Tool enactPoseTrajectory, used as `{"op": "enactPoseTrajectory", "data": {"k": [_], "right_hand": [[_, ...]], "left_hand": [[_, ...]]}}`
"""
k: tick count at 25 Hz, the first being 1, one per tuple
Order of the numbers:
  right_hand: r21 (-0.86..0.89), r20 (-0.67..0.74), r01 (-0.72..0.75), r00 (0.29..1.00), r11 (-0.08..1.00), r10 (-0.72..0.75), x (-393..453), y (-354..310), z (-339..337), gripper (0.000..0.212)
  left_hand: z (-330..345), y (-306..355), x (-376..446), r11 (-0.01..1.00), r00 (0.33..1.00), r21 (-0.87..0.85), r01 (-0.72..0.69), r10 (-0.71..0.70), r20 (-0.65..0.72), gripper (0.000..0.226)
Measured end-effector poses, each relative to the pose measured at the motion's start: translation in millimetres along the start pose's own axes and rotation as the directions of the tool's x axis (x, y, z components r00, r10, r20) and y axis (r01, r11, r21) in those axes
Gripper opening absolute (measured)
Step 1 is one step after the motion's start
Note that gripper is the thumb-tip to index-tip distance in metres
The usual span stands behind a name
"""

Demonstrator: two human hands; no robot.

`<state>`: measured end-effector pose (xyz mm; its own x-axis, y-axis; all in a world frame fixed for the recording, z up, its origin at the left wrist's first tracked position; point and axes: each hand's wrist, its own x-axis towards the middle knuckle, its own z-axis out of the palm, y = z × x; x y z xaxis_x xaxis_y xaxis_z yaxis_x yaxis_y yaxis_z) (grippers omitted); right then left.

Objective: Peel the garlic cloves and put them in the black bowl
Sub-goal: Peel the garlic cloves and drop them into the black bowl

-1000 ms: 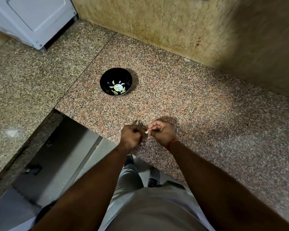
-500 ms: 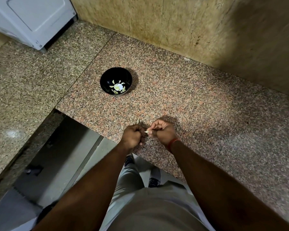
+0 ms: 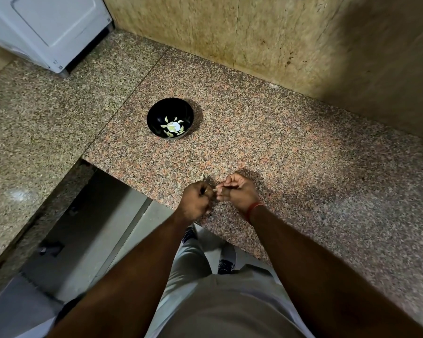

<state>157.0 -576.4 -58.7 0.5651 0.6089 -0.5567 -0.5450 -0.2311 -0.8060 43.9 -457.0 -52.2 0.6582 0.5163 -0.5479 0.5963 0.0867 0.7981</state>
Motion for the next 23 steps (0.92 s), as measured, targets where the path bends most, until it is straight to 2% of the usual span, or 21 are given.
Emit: {"op": "enactPoseTrajectory", "data": {"k": [3,5,12,16,19,23], "right_hand": [[0.063,-0.017,-0.005,1.000,0.998,0.006,-1.9,-0.2,2.3,0.029],[0.040,-0.060,0.003,0.998,0.999,-0.001,-1.9,-1.0,3.5,0.031],[-0.051,-0.124,0.034,0.992,0.998,-0.040,-1.2,-1.1,6.8,0.029],[-0.027,-0.109,0.018,0.994,0.999,-0.021,-0.7,-1.1,9.2,0.034],[-0.110,-0.164,0.023,0.986,0.994,-0.041,0.8,0.0,10.7,0.031],[-0.146,-0.130,0.021,0.991,0.989,-0.040,3.1,3.3,12.5,0.028]], "left_hand": [[4.9,-2.3,2.9,0.965,0.998,-0.256,0.059,-0.058,0.010,0.016],[7.6,-4.0,4.5,0.945,0.997,-0.319,0.075,-0.068,0.033,0.016],[5.9,-8.9,10.3,0.958,0.997,-0.279,0.070,-0.060,0.044,0.015],[5.1,-12.4,12.5,0.954,0.996,-0.287,0.088,-0.083,0.029,0.015],[4.6,-14.0,12.2,0.961,0.995,-0.257,0.099,-0.091,0.043,0.016],[7.0,-11.2,12.4,0.964,0.996,-0.251,0.093,-0.094,0.010,0.015]]}}
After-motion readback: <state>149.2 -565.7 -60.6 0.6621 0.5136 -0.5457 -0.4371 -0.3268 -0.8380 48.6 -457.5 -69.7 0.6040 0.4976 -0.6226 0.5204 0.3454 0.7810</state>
